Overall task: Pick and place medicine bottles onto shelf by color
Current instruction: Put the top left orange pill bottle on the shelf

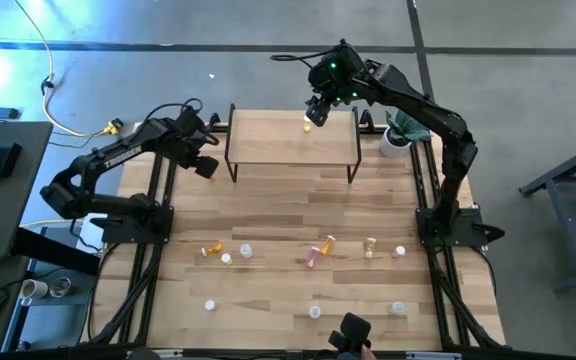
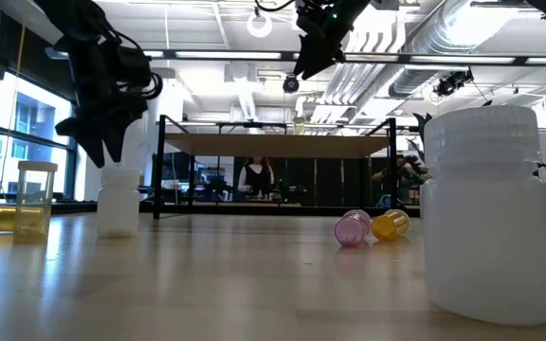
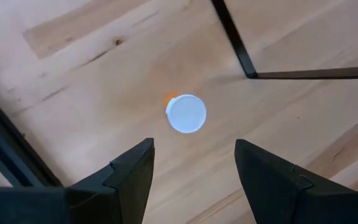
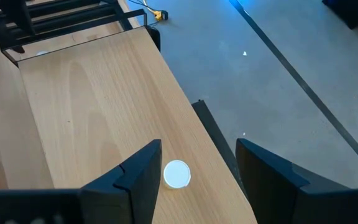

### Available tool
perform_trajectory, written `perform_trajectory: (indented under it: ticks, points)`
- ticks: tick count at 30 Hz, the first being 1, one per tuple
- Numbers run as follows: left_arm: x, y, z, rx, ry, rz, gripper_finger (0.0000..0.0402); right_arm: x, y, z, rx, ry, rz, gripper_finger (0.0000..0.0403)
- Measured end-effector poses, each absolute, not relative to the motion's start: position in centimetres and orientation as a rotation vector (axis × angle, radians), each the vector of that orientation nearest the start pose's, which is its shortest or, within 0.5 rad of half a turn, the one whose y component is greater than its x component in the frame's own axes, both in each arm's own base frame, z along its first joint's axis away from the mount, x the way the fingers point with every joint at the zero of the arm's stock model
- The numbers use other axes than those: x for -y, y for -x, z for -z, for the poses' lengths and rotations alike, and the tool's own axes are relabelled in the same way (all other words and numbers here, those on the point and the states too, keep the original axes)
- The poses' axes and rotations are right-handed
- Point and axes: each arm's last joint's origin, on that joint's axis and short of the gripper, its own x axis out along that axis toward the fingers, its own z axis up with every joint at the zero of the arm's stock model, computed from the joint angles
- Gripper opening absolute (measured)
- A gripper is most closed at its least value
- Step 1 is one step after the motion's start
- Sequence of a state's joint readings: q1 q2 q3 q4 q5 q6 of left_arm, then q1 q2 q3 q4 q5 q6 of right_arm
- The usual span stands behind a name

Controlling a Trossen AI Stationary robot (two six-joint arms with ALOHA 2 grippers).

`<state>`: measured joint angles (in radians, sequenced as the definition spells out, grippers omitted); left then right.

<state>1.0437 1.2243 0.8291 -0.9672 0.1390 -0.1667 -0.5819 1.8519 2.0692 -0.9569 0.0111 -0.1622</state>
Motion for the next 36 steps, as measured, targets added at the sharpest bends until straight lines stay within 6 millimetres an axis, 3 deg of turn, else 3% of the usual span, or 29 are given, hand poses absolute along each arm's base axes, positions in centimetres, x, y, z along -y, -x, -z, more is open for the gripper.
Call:
perform_trajectory:
  ticks: [14, 28, 36]
  points:
    - [-18.3, -11.2, -20.3, -1.116, 1.003, -0.907, 0.0211, 21.5, -32.6, -40.3, -0.762, -0.061, 0.505, 0.0197]
    - [-18.3, -11.2, -20.2, -1.226, 0.726, -0.686, 0.0211, 21.5, -32.6, -40.3, -0.761, -0.065, 0.506, 0.0197]
    - [-18.5, -11.4, -20.2, -1.223, 0.692, -0.673, 0.0211, 21.5, -32.6, -40.3, -0.760, -0.067, 0.507, 0.0197]
